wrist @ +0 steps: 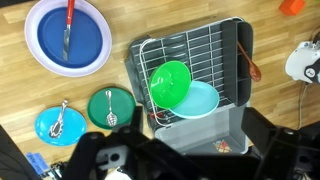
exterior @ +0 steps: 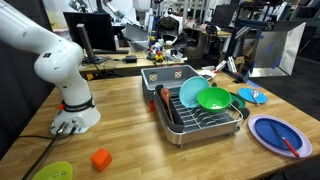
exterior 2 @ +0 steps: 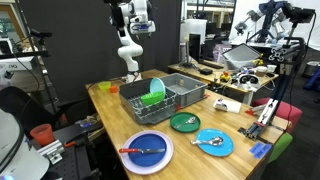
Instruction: Pick up the butter knife from the dark blue plate and place it on the dark green plate
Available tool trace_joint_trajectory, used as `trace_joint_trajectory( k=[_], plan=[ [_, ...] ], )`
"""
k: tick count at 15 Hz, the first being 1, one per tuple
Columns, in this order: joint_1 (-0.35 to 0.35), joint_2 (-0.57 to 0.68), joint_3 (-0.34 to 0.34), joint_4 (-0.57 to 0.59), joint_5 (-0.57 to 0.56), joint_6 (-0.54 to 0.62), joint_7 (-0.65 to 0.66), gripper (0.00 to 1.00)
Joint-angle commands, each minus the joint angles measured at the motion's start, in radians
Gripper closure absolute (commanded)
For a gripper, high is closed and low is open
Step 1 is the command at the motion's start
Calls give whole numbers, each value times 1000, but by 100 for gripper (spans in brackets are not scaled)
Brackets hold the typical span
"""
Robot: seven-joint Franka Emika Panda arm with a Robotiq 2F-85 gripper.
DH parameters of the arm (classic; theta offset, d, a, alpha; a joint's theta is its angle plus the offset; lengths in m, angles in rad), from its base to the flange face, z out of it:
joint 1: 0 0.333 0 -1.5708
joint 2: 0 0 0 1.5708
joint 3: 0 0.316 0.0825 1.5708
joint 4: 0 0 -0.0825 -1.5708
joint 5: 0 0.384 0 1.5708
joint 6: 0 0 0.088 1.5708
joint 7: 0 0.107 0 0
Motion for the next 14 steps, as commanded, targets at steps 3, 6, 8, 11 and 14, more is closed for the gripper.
trace_joint_trajectory(
  k=[3,6,8,11,14],
  plan=[
    [9,1,-8,2,-5,-1,4,0],
    [6,34,-13,4,7,17,9,0],
    [11,62,-24,3,23,19,-6,0],
    [1,113,-31,-6,29,15,13,0],
    [-26,146,-34,-34,9,31,50,0]
  ],
)
